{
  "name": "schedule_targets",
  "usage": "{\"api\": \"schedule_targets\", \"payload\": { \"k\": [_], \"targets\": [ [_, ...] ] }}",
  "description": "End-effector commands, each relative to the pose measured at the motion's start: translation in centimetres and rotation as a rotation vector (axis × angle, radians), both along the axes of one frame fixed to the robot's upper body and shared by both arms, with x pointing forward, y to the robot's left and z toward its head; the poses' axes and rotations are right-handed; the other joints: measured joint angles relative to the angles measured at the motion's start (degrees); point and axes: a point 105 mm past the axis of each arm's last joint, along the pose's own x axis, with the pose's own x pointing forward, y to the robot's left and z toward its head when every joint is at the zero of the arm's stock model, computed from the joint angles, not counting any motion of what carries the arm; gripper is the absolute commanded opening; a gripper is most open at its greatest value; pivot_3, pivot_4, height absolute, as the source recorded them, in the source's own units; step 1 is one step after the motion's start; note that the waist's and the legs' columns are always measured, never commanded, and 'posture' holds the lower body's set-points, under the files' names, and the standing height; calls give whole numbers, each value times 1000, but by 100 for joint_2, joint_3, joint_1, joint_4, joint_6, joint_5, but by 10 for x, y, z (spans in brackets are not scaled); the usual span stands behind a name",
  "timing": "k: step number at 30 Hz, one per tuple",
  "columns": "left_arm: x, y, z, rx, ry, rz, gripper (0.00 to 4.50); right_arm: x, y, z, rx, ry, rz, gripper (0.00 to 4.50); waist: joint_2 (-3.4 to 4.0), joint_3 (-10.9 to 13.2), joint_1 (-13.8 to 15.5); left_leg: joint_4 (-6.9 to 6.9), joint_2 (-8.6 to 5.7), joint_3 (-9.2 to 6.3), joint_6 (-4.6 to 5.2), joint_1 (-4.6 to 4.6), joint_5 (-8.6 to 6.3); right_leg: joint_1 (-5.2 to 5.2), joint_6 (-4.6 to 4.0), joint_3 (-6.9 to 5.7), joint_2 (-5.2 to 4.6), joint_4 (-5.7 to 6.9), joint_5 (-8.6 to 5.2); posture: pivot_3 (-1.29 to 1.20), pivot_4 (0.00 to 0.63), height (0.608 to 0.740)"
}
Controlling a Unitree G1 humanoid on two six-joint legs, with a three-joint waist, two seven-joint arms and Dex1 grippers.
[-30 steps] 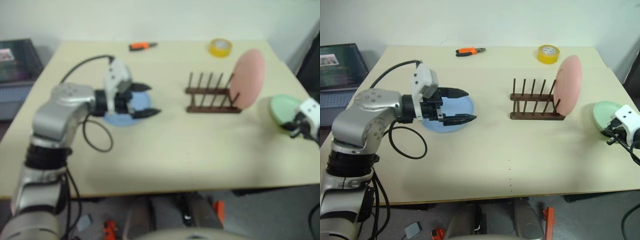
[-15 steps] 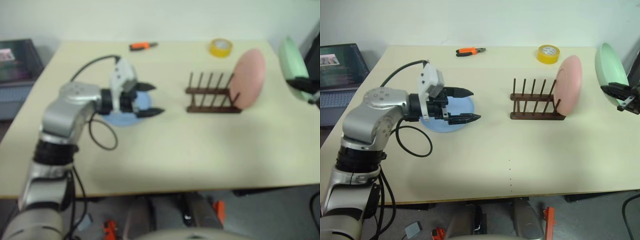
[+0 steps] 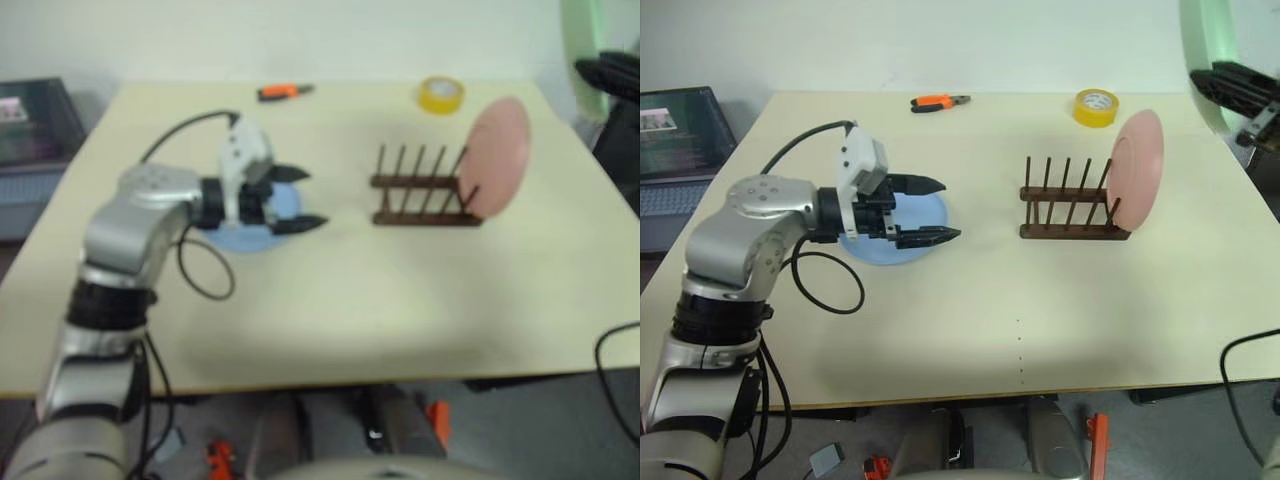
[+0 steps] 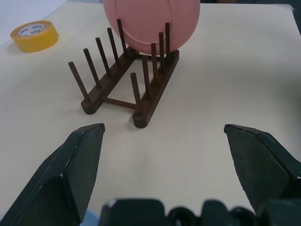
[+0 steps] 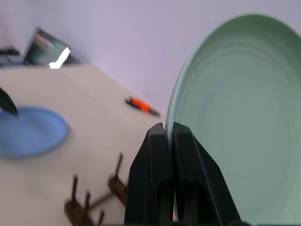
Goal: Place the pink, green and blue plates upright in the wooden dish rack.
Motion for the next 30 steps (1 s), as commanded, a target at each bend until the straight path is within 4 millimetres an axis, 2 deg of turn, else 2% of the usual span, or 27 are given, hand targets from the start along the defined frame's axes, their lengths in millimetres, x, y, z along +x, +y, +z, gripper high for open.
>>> {"api": "schedule_targets", "payload": {
  "k": [1, 7, 12, 30],
  "targets": [
    [-3, 1, 14, -10, -70, -1, 4500, -8, 26, 27, 100, -94, 117, 27, 0, 0, -11, 0, 2, 0, 0, 1, 0, 0, 0, 1, 2, 1, 0, 0, 150, 740],
    [-4, 2, 14, -13, -75, 7, 4500, -2, 63, 26, 261, -61, 277, 27, 0, 0, 15, 0, 5, -7, 0, -6, 0, -1, -3, 2, -2, 1, -1, 0, 150, 740],
    [-6, 4, 13, -15, -74, 21, 4500, 15, 71, 8, 360, 20, 283, 27, 0, 0, 51, 0, 7, -10, 0, -11, 0, -2, -3, -2, -6, -1, -1, 0, 150, 740],
    [-8, 6, 11, -13, -63, 36, 4500, 36, 57, -42, 530, 255, 257, 27, 0, 0, 74, -1, 5, -9, 1, -10, 0, -2, -4, -3, -1, -1, -2, 0, 150, 740]
  ]
}}
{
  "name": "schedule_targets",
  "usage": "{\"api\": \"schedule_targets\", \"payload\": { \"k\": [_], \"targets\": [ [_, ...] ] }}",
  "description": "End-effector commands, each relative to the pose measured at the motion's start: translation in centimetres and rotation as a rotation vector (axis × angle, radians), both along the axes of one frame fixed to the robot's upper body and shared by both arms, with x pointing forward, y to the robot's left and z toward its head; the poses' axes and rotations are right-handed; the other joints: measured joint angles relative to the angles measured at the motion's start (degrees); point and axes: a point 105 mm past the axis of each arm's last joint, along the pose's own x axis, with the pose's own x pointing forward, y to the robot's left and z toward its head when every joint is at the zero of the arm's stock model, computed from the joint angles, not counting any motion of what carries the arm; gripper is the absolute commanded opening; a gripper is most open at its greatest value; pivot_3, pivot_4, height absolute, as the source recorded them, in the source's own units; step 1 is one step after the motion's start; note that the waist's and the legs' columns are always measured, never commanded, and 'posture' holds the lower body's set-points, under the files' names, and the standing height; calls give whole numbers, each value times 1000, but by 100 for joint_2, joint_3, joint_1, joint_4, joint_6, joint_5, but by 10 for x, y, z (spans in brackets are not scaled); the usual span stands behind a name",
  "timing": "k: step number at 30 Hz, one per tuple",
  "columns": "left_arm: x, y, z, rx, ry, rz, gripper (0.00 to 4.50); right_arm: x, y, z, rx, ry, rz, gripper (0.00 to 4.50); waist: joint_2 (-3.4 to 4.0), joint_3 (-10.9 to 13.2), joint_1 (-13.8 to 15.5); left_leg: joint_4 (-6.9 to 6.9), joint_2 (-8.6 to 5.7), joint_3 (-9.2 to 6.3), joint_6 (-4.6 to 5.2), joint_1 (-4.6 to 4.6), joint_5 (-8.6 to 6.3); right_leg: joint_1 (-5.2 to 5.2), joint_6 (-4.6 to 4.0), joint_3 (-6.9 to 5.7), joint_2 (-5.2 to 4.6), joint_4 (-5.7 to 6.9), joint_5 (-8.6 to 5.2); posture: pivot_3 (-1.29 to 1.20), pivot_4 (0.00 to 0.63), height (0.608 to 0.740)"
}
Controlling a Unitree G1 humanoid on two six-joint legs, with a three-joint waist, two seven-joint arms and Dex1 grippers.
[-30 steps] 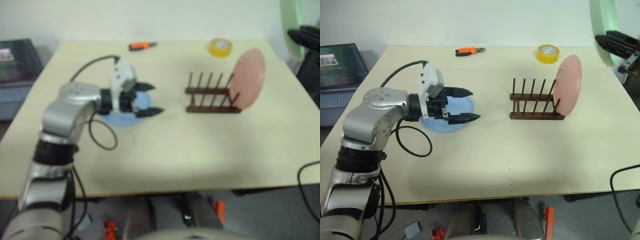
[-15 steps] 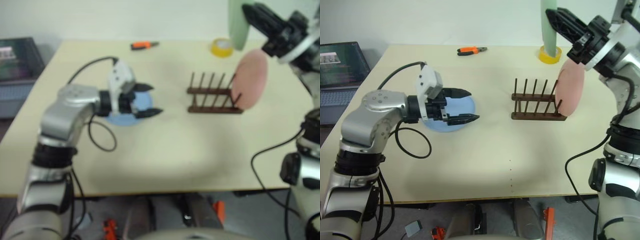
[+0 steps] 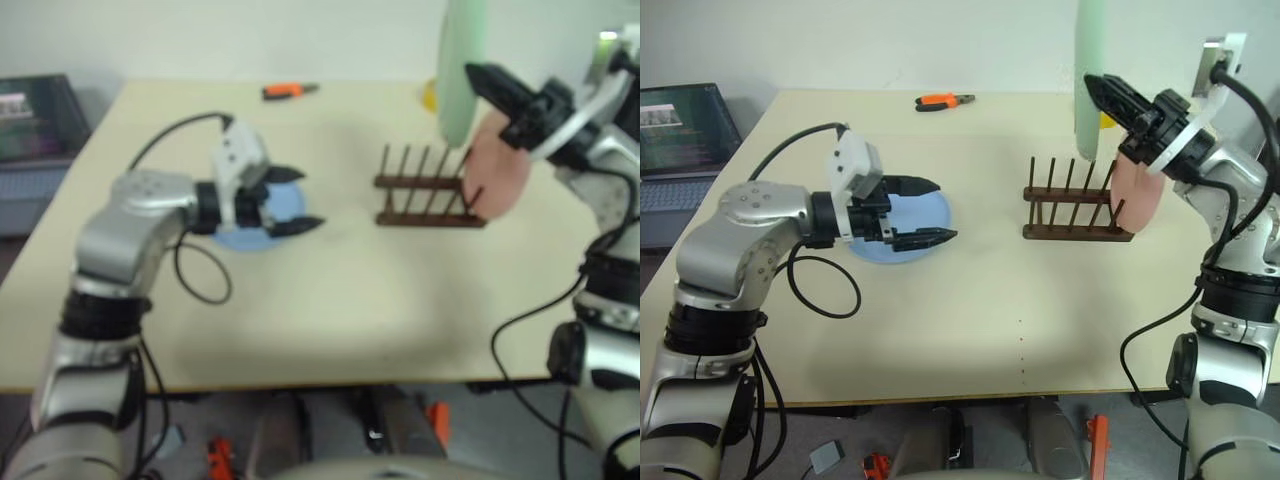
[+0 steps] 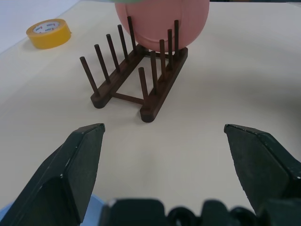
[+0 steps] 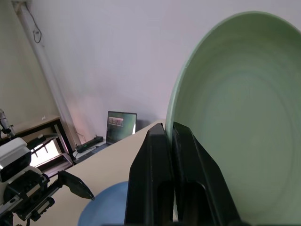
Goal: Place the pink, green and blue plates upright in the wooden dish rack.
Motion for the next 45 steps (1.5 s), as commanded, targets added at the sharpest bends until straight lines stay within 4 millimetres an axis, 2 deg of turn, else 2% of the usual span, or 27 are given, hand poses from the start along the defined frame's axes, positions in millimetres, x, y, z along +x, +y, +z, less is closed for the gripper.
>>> {"api": "schedule_targets", "payload": {
  "k": [1, 16, 45],
  "targets": [
    [-3, 2, 12, -10, -46, 5, 4500, -2, -9, 6, 52, -11, -6, 27, 0, 0, 0, 0, 0, 0, 0, 0, 0, 0, 0, 0, 0, 0, 0, 0, 150, 740],
    [-4, 3, 12, -8, -43, 10, 4500, 4, -19, -17, 47, 88, -21, 27, 0, 0, -7, -2, 0, 1, 0, -1, 0, 0, 0, 1, 1, -5, 0, 0, 150, 740],
    [-5, 3, 12, -4, -42, 11, 4500, 4, -31, -41, -34, 172, -47, 27, 0, 0, -3, -4, -1, -1, 1, -2, -1, 0, 1, -2, 1, -11, 0, 0, 150, 740]
  ]
}}
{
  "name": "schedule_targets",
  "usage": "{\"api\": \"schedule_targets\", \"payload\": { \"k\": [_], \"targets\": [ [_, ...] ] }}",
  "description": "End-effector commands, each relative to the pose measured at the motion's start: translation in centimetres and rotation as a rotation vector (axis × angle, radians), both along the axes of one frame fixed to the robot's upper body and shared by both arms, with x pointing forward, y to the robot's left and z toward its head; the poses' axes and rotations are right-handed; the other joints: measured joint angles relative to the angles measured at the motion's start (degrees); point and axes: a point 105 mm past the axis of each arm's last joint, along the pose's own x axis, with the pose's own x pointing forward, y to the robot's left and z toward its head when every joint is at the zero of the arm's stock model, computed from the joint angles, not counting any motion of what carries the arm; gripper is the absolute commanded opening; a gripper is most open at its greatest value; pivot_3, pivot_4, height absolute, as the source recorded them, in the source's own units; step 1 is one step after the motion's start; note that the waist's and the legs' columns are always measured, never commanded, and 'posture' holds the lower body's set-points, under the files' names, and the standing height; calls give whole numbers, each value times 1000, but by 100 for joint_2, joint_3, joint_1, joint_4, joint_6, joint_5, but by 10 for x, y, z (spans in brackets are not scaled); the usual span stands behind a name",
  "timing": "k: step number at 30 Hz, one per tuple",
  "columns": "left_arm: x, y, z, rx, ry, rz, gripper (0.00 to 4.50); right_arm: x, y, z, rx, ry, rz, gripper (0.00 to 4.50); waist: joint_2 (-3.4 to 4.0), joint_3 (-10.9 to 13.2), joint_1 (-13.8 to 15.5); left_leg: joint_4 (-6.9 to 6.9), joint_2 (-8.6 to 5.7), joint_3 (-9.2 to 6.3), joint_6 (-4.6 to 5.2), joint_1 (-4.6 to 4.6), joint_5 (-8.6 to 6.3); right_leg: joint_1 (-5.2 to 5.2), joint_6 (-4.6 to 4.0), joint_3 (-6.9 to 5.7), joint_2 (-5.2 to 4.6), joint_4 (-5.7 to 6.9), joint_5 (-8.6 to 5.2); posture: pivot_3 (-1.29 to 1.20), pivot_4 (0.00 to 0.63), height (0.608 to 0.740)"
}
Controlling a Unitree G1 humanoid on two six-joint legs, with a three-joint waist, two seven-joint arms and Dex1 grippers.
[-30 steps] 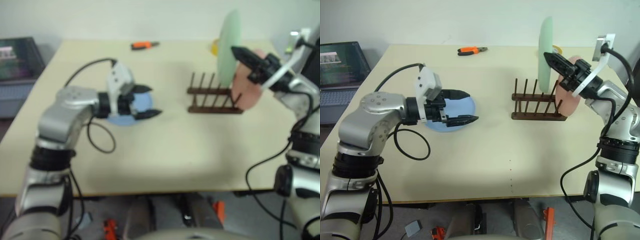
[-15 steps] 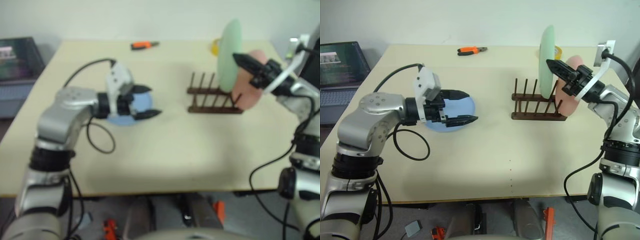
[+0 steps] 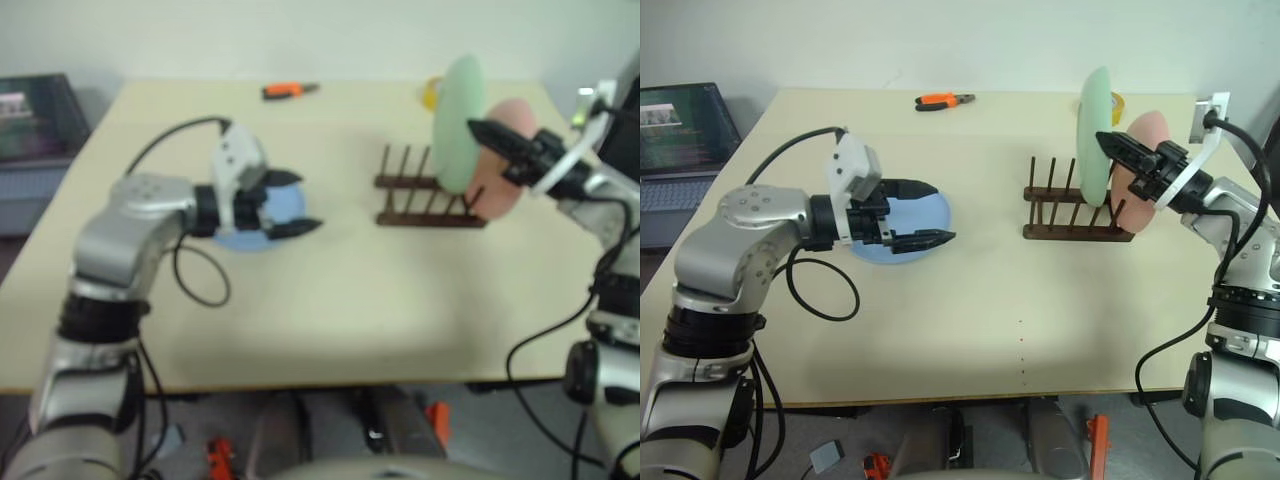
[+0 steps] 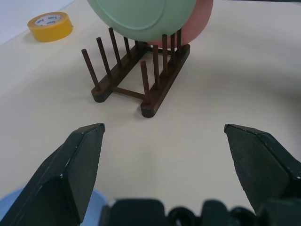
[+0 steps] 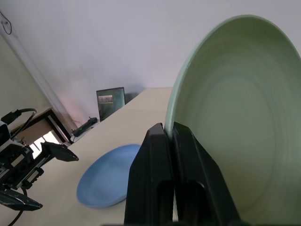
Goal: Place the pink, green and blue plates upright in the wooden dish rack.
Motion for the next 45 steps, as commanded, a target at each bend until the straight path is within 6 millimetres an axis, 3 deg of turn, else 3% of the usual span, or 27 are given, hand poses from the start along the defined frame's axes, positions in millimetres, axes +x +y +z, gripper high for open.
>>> {"api": "schedule_targets", "payload": {
  "k": [1, 34, 38, 45],
  "targets": [
    [-4, 1, 15, -2, -63, -9, 4500, -2, -5, 4, -24, -17, -15, 27, 0, 0, 0, 0, 0, 0, 0, 0, 0, 0, 0, 0, 0, 0, 0, 0, 150, 740],
    [-4, 4, 15, 12, -63, 4, 4500, 4, -16, -15, -75, 44, -67, 27, 0, 0, 2, 1, -1, -1, 0, 1, 0, 2, 0, 0, 0, 0, 0, 0, 150, 740],
    [-4, 3, 15, 11, -64, 2, 4500, 3, -16, -16, -77, 44, -62, 1012, 0, 0, 1, -2, -1, 0, 0, 0, 0, 1, 0, 0, 0, -5, 0, 0, 150, 740],
    [-4, 2, 14, 10, -63, -2, 4500, 0, -14, -15, -97, 30, -57, 3502, 0, 0, -1, -2, -1, 0, 0, 0, 0, 1, 0, 0, 0, -5, 0, 0, 150, 740]
  ]
}}
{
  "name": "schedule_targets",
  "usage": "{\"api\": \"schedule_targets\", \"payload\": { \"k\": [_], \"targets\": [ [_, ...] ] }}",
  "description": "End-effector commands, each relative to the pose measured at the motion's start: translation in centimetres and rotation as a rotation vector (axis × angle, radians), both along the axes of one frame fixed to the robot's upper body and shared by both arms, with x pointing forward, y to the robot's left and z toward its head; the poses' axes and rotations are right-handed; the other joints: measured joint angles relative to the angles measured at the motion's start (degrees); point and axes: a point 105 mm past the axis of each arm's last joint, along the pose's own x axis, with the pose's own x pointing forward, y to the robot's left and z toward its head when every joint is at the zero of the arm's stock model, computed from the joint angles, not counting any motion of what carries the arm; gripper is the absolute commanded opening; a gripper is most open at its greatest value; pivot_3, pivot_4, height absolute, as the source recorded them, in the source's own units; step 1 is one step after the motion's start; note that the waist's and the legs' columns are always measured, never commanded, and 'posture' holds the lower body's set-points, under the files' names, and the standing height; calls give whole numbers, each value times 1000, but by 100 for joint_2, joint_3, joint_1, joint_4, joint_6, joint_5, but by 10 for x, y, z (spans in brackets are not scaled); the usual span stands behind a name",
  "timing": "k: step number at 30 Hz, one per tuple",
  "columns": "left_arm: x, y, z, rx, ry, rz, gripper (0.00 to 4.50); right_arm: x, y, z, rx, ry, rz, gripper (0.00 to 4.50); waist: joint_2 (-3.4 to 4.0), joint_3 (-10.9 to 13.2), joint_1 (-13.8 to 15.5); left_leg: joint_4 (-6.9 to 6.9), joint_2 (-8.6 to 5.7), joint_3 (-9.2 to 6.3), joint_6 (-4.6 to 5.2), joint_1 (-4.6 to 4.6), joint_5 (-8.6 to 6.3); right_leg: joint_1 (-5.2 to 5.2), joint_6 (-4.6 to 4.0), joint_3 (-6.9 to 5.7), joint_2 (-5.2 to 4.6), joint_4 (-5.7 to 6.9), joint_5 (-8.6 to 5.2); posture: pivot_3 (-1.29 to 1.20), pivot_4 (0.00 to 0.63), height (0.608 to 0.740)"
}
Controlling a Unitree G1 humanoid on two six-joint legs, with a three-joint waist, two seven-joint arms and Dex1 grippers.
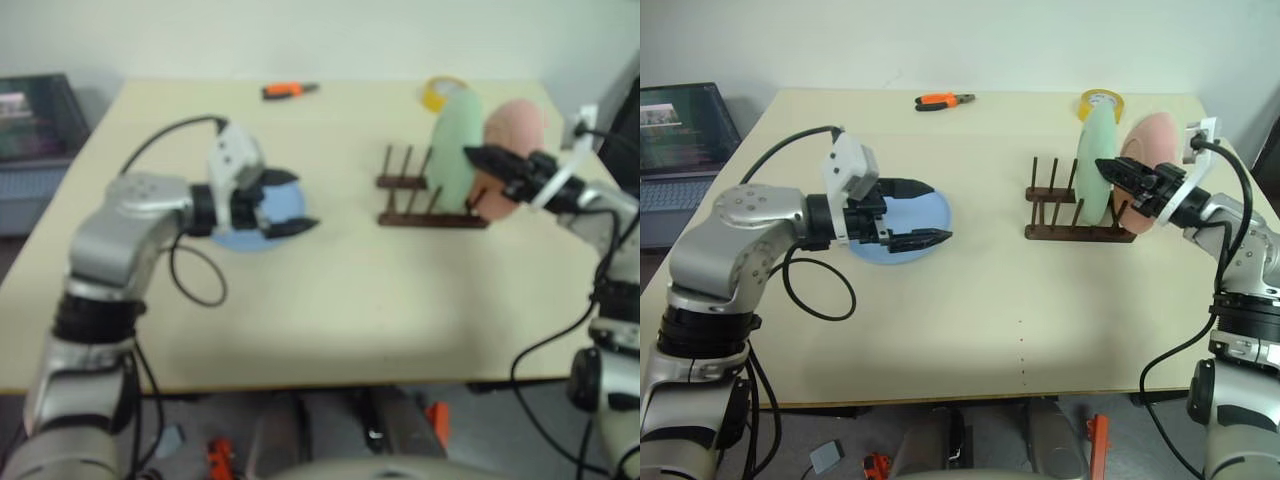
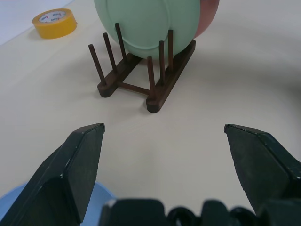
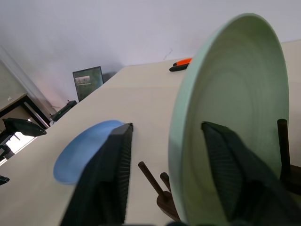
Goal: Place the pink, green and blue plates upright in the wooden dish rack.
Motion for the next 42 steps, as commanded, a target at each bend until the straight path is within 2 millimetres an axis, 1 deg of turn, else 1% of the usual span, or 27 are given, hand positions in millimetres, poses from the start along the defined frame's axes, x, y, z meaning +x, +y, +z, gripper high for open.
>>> {"api": "schedule_targets", "payload": {
  "k": [1, 3, 12, 15, 19, 26, 30, 33, 35, 38, 40, 42],
  "targets": [
    [-5, -2, 14, -2, -59, -19, 4500, -6, 0, 14, -29, -61, 11, 3884, 0, 0, 0, 0, 0, 0, 0, 0, 0, 0, 0, -1, 0, 0, 0, 0, 150, 740],
    [-4, -1, 14, -2, -59, -17, 4500, -6, -1, 14, -37, -66, 6, 4484, 0, 0, 0, 0, 0, 0, 0, 0, 0, 0, 0, -1, 0, 0, 0, 0, 150, 740],
    [-5, -1, 14, -2, -59, -16, 4500, -10, -5, 17, -118, -112, -11, 4484, 0, 0, -2, 0, 0, 0, 0, 0, 0, 0, 0, 0, 0, 0, 0, 0, 150, 740],
    [-5, 0, 14, -1, -58, -14, 4500, -14, -5, 20, -180, -140, -9, 4484, 0, 0, -3, 0, 0, 0, 0, 1, 0, 0, 0, -1, 1, 0, 0, 0, 150, 740],
    [-5, 0, 13, 0, -57, -15, 4500, -16, -6, 20, -253, -159, -16, 4484, 0, 0, 3, 0, -1, 0, 0, 0, 0, 0, 0, -1, 0, -3, 0, 0, 150, 740],
    [-4, 1, 14, 2, -59, -13, 4500, -23, -8, 30, -324, -206, -19, 4484, 0, 0, 2, 0, 0, 0, 0, 0, 0, 0, 0, -1, 0, -2, 0, 0, 150, 740],
    [-2, 8, 17, -3, -72, 14, 4500, -33, -10, 39, -408, -241, -15, 4484, 0, 0, 6, 0, 0, 0, 0, -1, 0, 0, 0, -1, 0, -3, 0, 0, 150, 740],
    [0, 23, 30, -32, -105, 69, 4500, -45, -18, 53, -501, -283, -19, 4484, 0, 1, 9, -1, 0, 2, 0, 0, 0, -1, 0, -1, -2, -5, -1, 0, 150, 740],
    [3, 35, 38, -53, -115, 120, 4500, -51, -18, 61, -562, -317, -8, 4484, 0, 1, 4, -3, 0, 3, 0, 0, 0, -2, -1, -1, -1, -5, -1, 0, 150, 740],
    [10, 61, 44, -44, -131, 221, 4500, -61, -4, 74, -602, -390, 61, 4484, 0, 1, -23, -5, 2, 1, 0, 4, 0, -3, -4, -2, 1, -3, -3, 0, 150, 740],
    [15, 78, 48, -53, -132, 289, 4500, -65, 11, 74, -619, -420, 122, 4484, 0, 1, -32, -6, 3, 0, 0, 9, 0, -1, -5, -3, 2, 1, -4, 0, 150, 740],
    [24, 100, 48, -39, -129, 381, 4500, -68, 32, 69, -635, -442, 190, 4484, 0, 1, -36, -4, 3, -1, 0, 9, 0, -1, -5, -5, 1, 3, -4, 0, 150, 740]
  ]
}}
